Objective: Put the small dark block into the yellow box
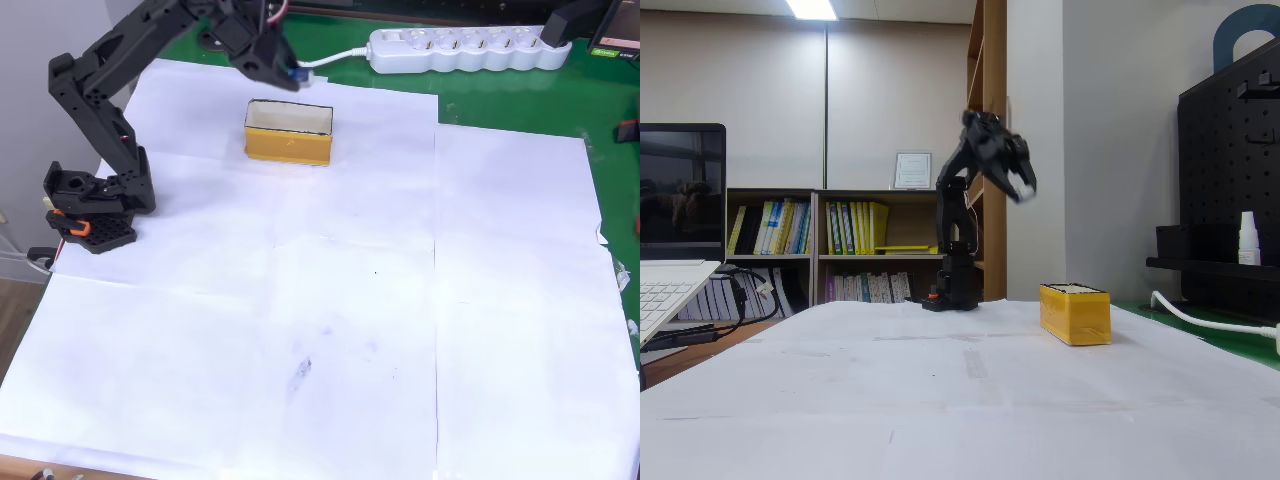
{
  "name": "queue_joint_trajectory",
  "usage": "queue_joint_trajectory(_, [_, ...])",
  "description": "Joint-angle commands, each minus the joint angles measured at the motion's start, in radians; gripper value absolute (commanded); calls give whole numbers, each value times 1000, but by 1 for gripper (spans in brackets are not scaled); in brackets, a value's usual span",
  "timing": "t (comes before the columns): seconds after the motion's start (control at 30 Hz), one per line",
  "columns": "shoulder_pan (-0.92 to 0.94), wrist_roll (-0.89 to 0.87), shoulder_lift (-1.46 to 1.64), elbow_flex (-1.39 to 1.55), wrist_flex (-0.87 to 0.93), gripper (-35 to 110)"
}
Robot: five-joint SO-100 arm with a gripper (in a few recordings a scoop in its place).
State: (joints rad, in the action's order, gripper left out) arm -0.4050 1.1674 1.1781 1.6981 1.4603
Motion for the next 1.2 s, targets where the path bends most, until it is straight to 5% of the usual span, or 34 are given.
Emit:
queue_joint_trajectory(0.0, [-51,5,-77,-89,-92,0])
queue_joint_trajectory(0.87, [-170,23,192,-198,-325,0])
queue_joint_trajectory(1.17, [-190,31,222,-198,-336,12])
